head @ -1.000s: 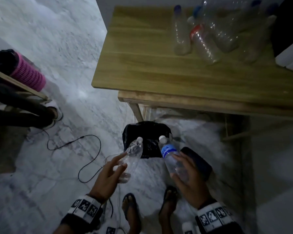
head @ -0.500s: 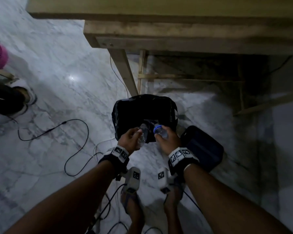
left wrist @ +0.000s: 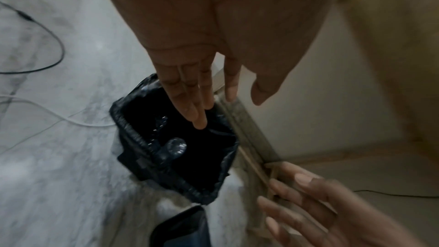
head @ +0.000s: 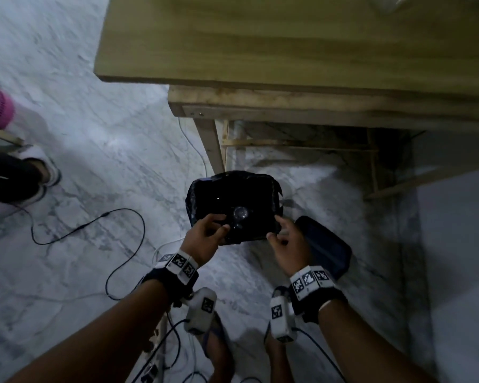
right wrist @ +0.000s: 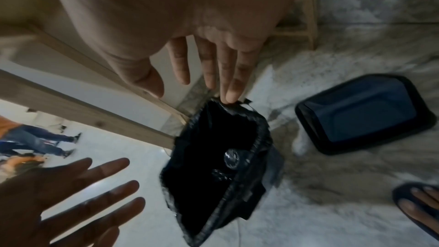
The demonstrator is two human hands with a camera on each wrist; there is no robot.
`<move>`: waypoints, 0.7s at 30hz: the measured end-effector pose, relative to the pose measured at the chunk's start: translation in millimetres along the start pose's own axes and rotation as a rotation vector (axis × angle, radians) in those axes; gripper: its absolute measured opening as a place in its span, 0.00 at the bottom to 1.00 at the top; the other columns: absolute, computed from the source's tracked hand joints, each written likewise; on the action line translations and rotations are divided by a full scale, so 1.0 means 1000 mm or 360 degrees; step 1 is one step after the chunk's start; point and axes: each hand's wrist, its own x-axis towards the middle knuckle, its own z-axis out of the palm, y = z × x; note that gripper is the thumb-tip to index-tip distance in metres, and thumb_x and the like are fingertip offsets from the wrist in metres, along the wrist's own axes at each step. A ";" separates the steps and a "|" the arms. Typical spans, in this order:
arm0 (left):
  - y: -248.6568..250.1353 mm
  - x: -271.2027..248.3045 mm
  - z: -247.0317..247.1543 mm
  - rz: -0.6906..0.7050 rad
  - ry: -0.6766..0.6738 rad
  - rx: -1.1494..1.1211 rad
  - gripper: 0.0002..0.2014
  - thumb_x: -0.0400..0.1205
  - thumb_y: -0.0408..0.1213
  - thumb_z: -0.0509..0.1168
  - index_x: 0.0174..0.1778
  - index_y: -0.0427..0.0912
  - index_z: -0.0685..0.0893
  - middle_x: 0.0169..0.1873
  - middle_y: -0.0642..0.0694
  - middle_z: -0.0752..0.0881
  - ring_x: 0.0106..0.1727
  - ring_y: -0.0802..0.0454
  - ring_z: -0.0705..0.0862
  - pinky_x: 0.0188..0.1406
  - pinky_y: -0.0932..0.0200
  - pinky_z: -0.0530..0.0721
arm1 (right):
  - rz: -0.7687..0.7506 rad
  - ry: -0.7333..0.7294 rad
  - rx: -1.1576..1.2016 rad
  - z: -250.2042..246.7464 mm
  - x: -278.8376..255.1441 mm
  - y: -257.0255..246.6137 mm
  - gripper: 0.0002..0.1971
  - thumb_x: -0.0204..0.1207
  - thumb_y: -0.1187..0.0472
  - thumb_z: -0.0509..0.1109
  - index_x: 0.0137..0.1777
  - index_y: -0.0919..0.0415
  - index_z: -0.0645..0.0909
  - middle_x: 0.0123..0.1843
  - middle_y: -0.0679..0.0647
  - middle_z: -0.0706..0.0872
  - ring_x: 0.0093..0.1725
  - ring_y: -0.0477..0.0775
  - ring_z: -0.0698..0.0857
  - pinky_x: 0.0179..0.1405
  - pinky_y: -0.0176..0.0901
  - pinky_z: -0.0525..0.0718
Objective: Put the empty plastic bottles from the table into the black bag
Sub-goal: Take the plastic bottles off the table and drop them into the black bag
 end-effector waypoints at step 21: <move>0.311 -0.099 -0.098 0.0852 0.0103 0.0162 0.15 0.81 0.50 0.68 0.62 0.54 0.86 0.56 0.47 0.87 0.54 0.50 0.92 0.51 0.45 0.91 | -0.0786 0.0545 -0.0065 -0.194 -0.052 -0.271 0.22 0.76 0.61 0.67 0.71 0.53 0.77 0.70 0.50 0.80 0.68 0.50 0.80 0.63 0.46 0.82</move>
